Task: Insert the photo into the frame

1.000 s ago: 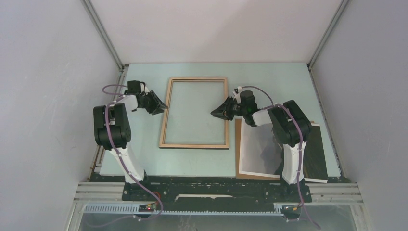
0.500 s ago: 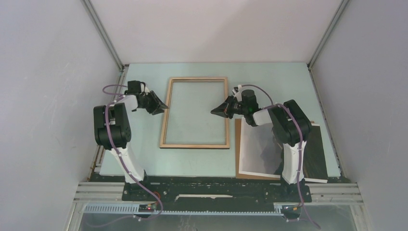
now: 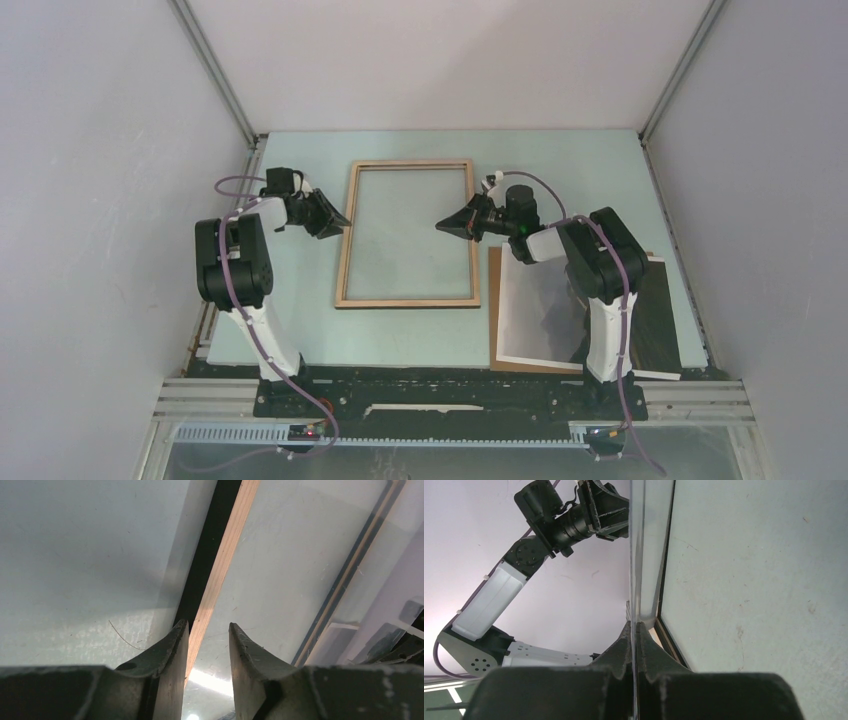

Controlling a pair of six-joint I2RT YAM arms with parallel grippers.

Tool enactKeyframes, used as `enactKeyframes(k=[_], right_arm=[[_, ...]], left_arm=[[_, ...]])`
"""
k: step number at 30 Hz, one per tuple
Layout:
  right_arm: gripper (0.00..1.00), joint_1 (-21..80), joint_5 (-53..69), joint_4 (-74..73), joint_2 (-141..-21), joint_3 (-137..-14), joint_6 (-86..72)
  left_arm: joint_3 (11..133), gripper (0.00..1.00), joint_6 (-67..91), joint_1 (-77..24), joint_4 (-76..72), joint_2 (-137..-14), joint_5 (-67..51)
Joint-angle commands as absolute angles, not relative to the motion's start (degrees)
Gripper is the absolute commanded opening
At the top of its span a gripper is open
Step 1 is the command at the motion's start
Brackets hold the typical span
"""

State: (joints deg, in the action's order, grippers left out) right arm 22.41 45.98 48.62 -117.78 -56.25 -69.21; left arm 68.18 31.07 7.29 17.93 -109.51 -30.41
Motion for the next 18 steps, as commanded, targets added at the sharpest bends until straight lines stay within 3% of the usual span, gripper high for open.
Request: enactKeyframes(k=[1,18], right_arm=[[0.00,22.28,47.79,54.17,-116.26,-55.88,-71.22],[0.00,22.91,46.44,58.22,-118.80,-55.87,-72.93]], left_arm=[[66.80,0.36,31.40,6.61,17.53,-109.61,-32.87],[66.88,0.36,31.38,6.61,17.49,-109.53,-33.38]])
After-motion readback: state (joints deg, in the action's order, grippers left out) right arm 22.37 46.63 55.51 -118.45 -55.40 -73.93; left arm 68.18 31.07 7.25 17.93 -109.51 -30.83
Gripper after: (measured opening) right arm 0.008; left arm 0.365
